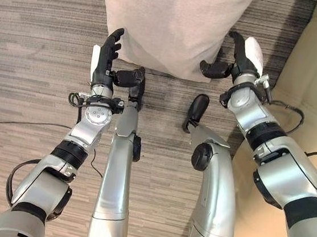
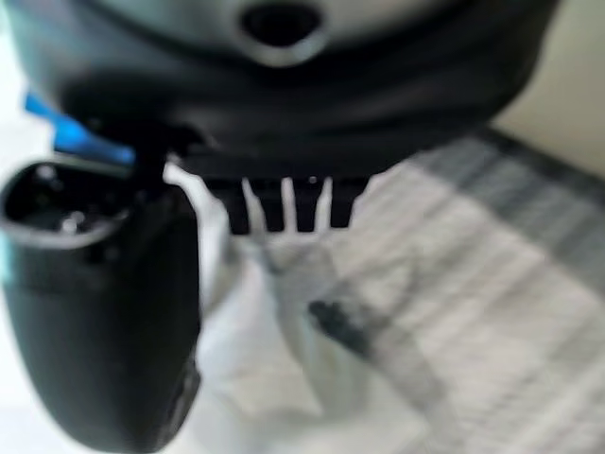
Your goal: Pick up all the scattered cushions and arrange them neatly on the sofa.
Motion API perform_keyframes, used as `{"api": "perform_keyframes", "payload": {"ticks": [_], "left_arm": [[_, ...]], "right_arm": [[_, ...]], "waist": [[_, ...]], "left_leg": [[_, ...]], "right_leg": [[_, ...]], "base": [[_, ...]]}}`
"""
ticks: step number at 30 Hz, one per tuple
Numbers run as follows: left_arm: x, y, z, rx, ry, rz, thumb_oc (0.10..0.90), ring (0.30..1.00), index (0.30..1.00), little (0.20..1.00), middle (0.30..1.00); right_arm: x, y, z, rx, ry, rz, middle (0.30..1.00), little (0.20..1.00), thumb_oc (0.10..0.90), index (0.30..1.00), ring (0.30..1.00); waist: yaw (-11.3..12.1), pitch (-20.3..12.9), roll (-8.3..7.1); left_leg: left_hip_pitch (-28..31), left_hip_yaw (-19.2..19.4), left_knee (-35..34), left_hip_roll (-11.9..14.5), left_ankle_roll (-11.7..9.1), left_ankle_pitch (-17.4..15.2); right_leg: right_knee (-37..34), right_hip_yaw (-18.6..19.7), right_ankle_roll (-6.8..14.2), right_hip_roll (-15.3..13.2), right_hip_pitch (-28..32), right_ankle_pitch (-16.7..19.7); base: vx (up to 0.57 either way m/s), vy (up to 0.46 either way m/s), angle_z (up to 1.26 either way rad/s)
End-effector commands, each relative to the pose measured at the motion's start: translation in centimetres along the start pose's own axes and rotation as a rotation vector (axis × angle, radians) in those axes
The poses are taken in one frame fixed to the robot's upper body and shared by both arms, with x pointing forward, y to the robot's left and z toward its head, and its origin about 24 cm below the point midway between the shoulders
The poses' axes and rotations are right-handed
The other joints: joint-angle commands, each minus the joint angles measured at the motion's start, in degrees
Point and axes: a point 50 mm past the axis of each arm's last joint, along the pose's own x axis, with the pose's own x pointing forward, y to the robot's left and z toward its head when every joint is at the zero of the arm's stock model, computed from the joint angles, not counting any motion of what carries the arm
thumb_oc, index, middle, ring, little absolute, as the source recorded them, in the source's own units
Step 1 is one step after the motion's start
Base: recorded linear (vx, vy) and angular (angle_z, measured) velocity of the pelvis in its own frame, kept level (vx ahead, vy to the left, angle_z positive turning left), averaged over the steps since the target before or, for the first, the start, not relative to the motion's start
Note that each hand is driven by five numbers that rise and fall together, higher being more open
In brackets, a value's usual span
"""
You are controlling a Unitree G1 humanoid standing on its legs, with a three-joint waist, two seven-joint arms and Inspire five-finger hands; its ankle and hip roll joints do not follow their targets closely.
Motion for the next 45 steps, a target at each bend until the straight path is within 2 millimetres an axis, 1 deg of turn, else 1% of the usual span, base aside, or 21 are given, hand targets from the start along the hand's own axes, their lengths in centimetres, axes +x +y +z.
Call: {"api": "perform_keyframes", "payload": {"ticks": [1, 2, 7, 10, 11, 12, 16, 21, 28, 29, 30, 31, 32, 35, 36, 38, 39, 40, 41, 42, 45], "left_arm": [[-0.9, 0.4, 0.4, -0.057, -0.075, 0.049, 0.800, 0.900, 0.900, 0.900, 0.900], [-1.3, 0.3, 0.2, -0.072, -0.074, 0.039, 0.800, 0.900, 0.900, 0.900, 0.900], [-2.2, 0.2, -1.0, -0.084, -0.034, 0.034, 0.800, 0.900, 0.900, 0.900, 0.900], [-2.4, 0.1, -1.3, -0.087, -0.021, 0.031, 0.800, 0.900, 0.900, 0.900, 0.900], [-2.4, 0.1, -1.4, -0.091, -0.020, 0.031, 0.800, 0.900, 0.900, 0.900, 0.900], [-2.4, 0.1, -1.4, -0.092, -0.021, 0.031, 0.800, 0.900, 0.900, 0.900, 0.900], [-2.5, 0.3, -1.4, -0.095, -0.022, 0.041, 0.800, 0.900, 0.900, 0.900, 0.900], [-2.5, 0.5, -1.8, -0.086, -0.004, 0.053, 0.800, 0.900, 0.900, 0.900, 0.900], [-2.8, 0.2, -2.3, -0.066, 0.016, 0.057, 0.800, 0.900, 0.900, 0.900, 0.900], [-3.0, 0.4, -2.6, -0.060, 0.027, 0.068, 0.800, 0.900, 0.900, 0.900, 0.900], [-3.0, 0.4, -2.6, -0.060, 0.028, 0.068, 0.800, 0.900, 0.900, 0.900, 0.900], [-3.3, 0.5, -3.0, -0.055, 0.041, 0.071, 0.800, 0.900, 0.900, 0.900, 0.900], [-3.3, 0.5, -3.0, -0.055, 0.041, 0.071, 0.800, 0.900, 0.900, 0.900, 0.900], [-4.0, 1.1, -4.2, -0.024, 0.080, 0.074, 0.800, 0.900, 0.900, 0.900, 0.900], [-4.1, 1.1, -4.3, -0.023, 0.082, 0.072, 0.800, 0.900, 0.900, 0.900, 0.900], [-5.2, 1.7, -5.4, 0.008, 0.113, 0.060, 0.800, 0.900, 0.900, 0.900, 0.900], [-5.5, 2.0, -5.7, 0.019, 0.121, 0.057, 0.800, 0.900, 0.900, 0.900, 0.900], [-6.3, 2.2, -6.5, 0.031, 0.147, 0.047, 0.800, 0.900, 0.900, 0.900, 0.900], [-7.1, 2.5, -7.1, 0.043, 0.168, 0.039, 0.800, 0.900, 0.900, 0.900, 0.900], [-7.2, 2.5, -7.1, 0.044, 0.169, 0.038, 0.800, 0.900, 0.900, 0.900, 0.900], [-9.0, 3.3, -8.6, 0.073, 0.222, 0.023, 0.800, 0.900, 0.900, 0.900, 0.900]], "right_arm": [[0.3, -0.3, 2.7, -0.037, -0.124, -0.037, 0.900, 0.900, 0.800, 0.900, 0.900], [0.3, -0.2, 4.3, -0.016, -0.168, -0.035, 0.900, 0.900, 0.800, 0.900, 0.900], [0.5, -0.3, 7.0, 0.041, -0.209, -0.045, 0.900, 0.900, 0.800, 0.900, 0.900], [0.5, -0.2, 7.8, 0.070, -0.222, -0.040, 0.900, 0.900, 0.800, 0.900, 0.900], [0.3, 0.1, 8.4, 0.084, -0.245, -0.029, 0.575, 0.575, 0.584, 0.575, 0.575], [0.2, 0.1, 8.8, 0.088, -0.260, -0.026, 0.300, 0.300, 0.400, 0.300, 0.300], [0.0, 0.4, 9.2, 0.103, -0.285, -0.016, 0.300, 0.300, 0.400, 0.300, 0.300], [-0.2, 0.9, 8.3, 0.105, -0.262, -0.010, 0.300, 0.300, 0.400, 0.300, 0.300], [-0.5, 1.4, 4.5, 0.069, -0.171, -0.021, 0.300, 0.300, 0.400, 0.300, 0.300], [-0.7, 1.4, 3.1, 0.072, -0.140, -0.033, 0.300, 0.300, 0.400, 0.300, 0.300], [-0.7, 1.4, 3.1, 0.072, -0.140, -0.033, 0.300, 0.300, 0.400, 0.300, 0.300], [-1.1, 1.5, 1.6, 0.070, -0.118, -0.042, 0.300, 0.300, 0.400, 0.300, 0.300], [-1.1, 1.5, 1.5, 0.070, -0.117, -0.042, 0.300, 0.300, 0.400, 0.300, 0.300], [-2.0, 1.2, -1.4, 0.059, -0.087, -0.058, 0.300, 0.300, 0.400, 0.300, 0.300], [-2.1, 1.3, -1.5, 0.058, -0.085, -0.057, 0.300, 0.300, 0.400, 0.300, 0.300], [-3.3, 0.9, -3.8, 0.062, -0.075, -0.072, 0.300, 0.300, 0.400, 0.300, 0.300], [-3.7, 0.6, -4.5, 0.061, -0.074, -0.080, 0.300, 0.300, 0.400, 0.300, 0.300], [-4.4, 0.7, -5.5, 0.063, -0.065, -0.077, 0.300, 0.300, 0.400, 0.300, 0.300], [-5.5, 0.9, -6.7, 0.059, -0.063, -0.073, 0.300, 0.300, 0.400, 0.300, 0.300], [-5.6, 0.9, -6.7, 0.059, -0.062, -0.072, 0.300, 0.300, 0.400, 0.300, 0.300], [-7.7, 1.6, -8.1, 0.045, -0.077, -0.040, 0.300, 0.300, 0.400, 0.300, 0.300]], "waist": [[0.00, -1.71, 2.93], [0.53, -1.71, 2.94], [2.20, -1.73, 3.29], [2.71, -1.73, 3.32], [3.05, -1.73, 3.31], [3.19, -1.73, 3.28], [3.31, -1.73, 3.05], [2.87, -1.73, 2.03], [1.64, -1.71, 0.81], [1.14, -1.71, 0.44], [1.16, -1.71, 0.45], [0.53, -1.71, -0.01], [0.55, -1.71, -0.01], [-0.61, -1.73, -1.02], [-0.55, -1.72, -1.01], [-1.40, -1.77, -2.24], [-1.65, -1.99, -2.67], [-2.08, -2.82, -3.25], [-2.65, -3.70, -4.30], [-2.57, -3.64, -4.31], [-3.46, -5.89, -6.11]], "left_leg": [[-0.66, 3.08, 7.84, -2.35, 5.71, -9.85], [-0.70, 2.78, 7.13, -2.63, 5.72, -9.41], [-0.90, 2.18, 5.38, -3.13, 5.70, -8.58], [-0.71, 1.89, 4.51, -3.22, 5.54, -8.13], [-0.62, 1.57, 4.04, -3.45, 5.44, -7.79], [-0.58, 1.58, 3.83, -3.47, 5.38, -7.65], [-0.57, 1.38, 3.36, -3.57, 5.10, -7.35], [0.49, 1.37, 1.78, -3.33, 4.80, -6.95], [4.81, 1.23, -2.77, -2.59, 4.63, -5.96], [6.71, 1.28, -4.40, -2.16, 4.54, -5.63], [6.76, 1.28, -4.45, -2.15, 4.54, -5.61], [9.54, 1.42, -6.60, -1.70, 4.35, -5.18], [9.61, 1.41, -6.66, -1.69, 4.35, -5.15], [15.81, 1.72, -10.08, -0.99, 3.97, -4.70], [16.09, 1.72, -10.28, -0.96, 3.96, -4.65], [22.34, 2.02, -12.59, -0.63, 3.73, -4.80], [23.18, 2.49, -13.35, -0.39, 3.91, -3.18], [26.24, 2.38, -13.97, -0.07, 3.46, -5.08], [28.80, 2.96, -14.55, 0.25, 3.59, -4.06], [29.06, 2.95, -14.75, 0.28, 3.59, -3.95], [35.60, 3.52, -16.42, 0.82, 3.27, -4.82]], "right_leg": [[-5.91, 4.16, 9.06, 1.52, 2.50, 0.22], [-5.81, 3.81, 9.02, 1.48, 2.48, 0.04], [-5.73, 3.36, 8.86, 1.11, 1.97, -0.48], [-5.93, 3.16, 8.86, 0.87, 2.15, -0.58], [-5.90, 2.90, 8.81, 0.70, 2.22, -0.71], [-5.91, 2.84, 8.73, 0.64, 2.27, -0.77], [-6.11, 2.53, 8.72, 0.49, 2.51, -0.79], [-7.69, 1.97, 8.91, 0.78, 3.93, -0.04], [-12.85, 0.84, 9.35, 1.49, 8.96, 1.53], [-14.75, 0.69, 9.48, 1.76, 10.93, 2.04], [-14.80, 0.68, 9.48, 1.77, 10.98, 2.06], [-17.03, 0.32, 9.76, 2.10, 13.62, 2.82], [-17.10, 0.31, 9.76, 2.12, 13.70, 2.85], [-21.36, -0.23, 10.00, 2.20, 19.76, 3.86], [-21.55, -0.26, 9.99, 2.23, 20.04, 3.91], [-25.26, -0.64, 10.21, 2.04, 26.14, 4.94], [-26.71, -1.21, 9.89, 1.86, 27.14, 6.84], [-27.97, -1.09, 10.53, 2.01, 29.98, 5.79], [-30.22, -2.08, 10.26, 1.89, 33.04, 7.68], [-30.45, -2.10, 10.26, 1.93, 33.32, 7.81], [-34.46, -2.71, 10.56, 2.24, 40.20, 8.74]], "base": [[0.02, -0.028, 0.15], [0.01, -0.014, 0.14], [0.03, -0.006, 0.11], [0.01, 0.001, 0.04], [0.01, -0.005, 0.04], [0.00, -0.003, 0.04], [0.00, 0.009, 0.03], [-0.02, 0.003, 0.01], [-0.05, 0.016, 0.01], [-0.04, 0.020, 0.03], [-0.07, 0.045, 0.01], [-0.04, 0.026, -0.04], [-0.08, 0.034, -0.07], [-0.07, 0.019, -0.06], [-0.08, -0.001, -0.04], [-0.12, 0.001, -0.04], [-0.07, -0.005, -0.04], [-0.16, 0.013, -0.02], [-0.07, 0.003, 0.00], [-0.13, 0.021, -0.07], [-0.02, 0.000, -0.18]]}}
